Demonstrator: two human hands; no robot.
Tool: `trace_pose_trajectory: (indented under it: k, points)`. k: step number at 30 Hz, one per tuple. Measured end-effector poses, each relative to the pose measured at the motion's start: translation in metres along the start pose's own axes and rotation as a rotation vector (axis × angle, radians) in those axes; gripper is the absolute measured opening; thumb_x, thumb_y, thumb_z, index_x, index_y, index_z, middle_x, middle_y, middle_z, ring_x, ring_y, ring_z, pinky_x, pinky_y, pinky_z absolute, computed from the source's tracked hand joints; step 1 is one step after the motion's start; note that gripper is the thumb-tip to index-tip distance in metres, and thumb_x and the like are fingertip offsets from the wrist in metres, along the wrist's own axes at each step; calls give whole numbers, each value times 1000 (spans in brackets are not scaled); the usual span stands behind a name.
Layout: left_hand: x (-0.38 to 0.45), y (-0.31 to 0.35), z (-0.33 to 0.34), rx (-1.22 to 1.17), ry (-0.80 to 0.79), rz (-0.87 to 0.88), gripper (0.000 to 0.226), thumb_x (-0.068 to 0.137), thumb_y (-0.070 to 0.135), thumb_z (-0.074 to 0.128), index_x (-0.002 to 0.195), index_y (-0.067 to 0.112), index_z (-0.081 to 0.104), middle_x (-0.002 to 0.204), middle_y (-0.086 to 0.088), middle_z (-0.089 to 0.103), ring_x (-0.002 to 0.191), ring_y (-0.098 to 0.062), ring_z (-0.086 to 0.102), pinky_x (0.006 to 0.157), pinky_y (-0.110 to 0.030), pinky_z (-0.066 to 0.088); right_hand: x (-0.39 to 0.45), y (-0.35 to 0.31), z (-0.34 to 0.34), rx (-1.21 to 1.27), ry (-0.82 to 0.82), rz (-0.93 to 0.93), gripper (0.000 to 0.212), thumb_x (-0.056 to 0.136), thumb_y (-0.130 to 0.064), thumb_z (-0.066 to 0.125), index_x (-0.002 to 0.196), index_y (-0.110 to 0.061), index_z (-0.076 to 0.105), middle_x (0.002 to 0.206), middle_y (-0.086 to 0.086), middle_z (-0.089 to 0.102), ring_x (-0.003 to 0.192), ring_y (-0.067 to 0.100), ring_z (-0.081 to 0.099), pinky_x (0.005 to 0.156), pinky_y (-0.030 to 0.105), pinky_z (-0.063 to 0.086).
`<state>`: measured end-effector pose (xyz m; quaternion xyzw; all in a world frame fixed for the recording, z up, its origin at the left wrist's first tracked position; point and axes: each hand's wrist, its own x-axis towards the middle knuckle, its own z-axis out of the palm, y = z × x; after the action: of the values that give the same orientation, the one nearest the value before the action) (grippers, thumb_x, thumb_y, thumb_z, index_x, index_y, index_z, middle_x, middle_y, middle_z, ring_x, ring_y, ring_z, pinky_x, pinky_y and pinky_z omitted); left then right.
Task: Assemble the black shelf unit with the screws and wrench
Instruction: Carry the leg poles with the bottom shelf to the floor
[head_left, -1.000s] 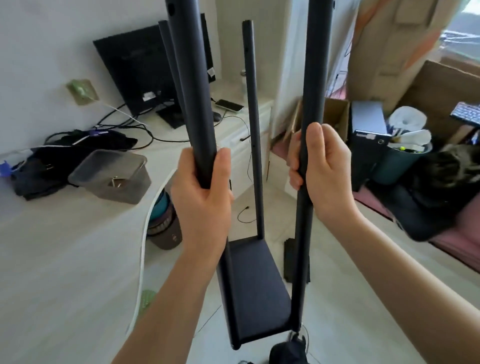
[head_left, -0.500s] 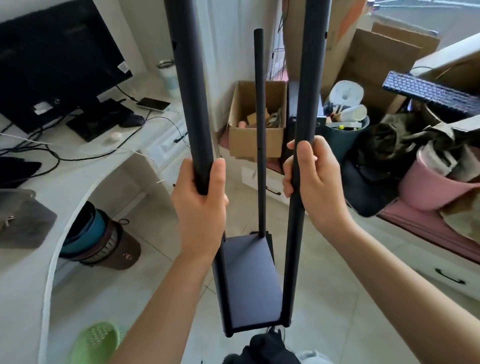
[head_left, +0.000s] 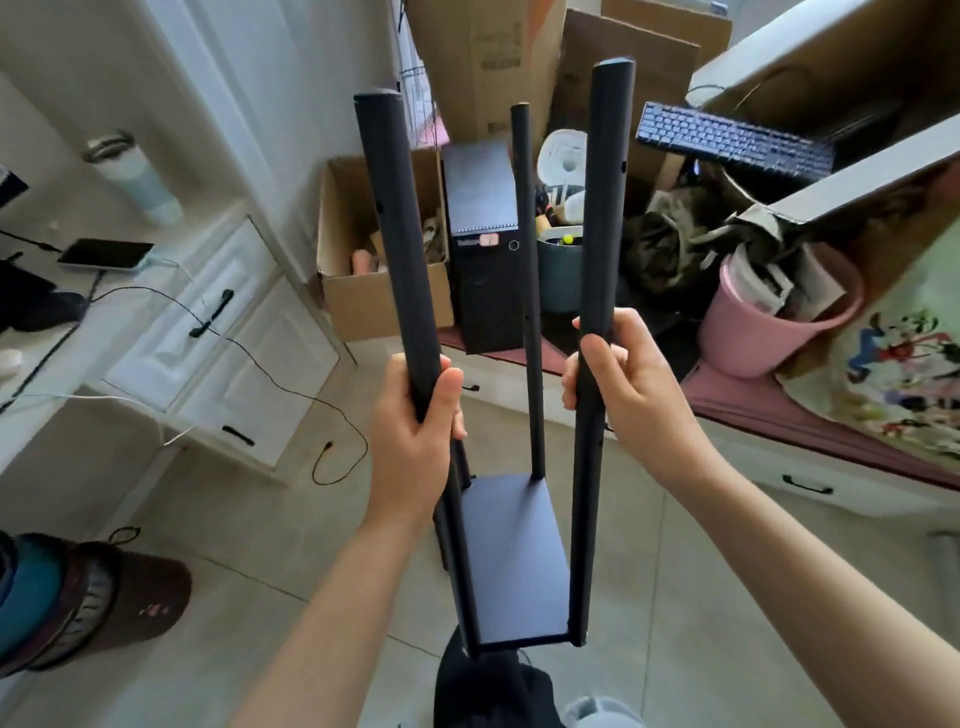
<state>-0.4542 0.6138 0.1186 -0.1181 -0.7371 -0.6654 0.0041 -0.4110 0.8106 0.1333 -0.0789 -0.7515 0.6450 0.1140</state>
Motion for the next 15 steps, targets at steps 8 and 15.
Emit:
trace_pose_trajectory:
  k: [8, 15]
  points:
    - [61, -46, 53, 43, -171, -135, 12, 95, 24, 65, 97, 14, 60, 78, -7, 63, 70, -13, 68, 65, -16, 52, 44, 42, -42, -100, 79, 128, 14, 105, -19, 44, 117, -26, 45, 81, 18, 61, 81, 32, 61, 81, 42, 52]
    - [88, -74, 97, 36, -315, -241, 19, 96, 9, 66, 103, 24, 56, 87, -10, 64, 81, -16, 71, 75, -17, 54, 59, 86, -80, -150, 105, 223, 18, 104, -19, 46, 114, -33, 44, 86, 13, 64, 87, 24, 65, 90, 40, 51]
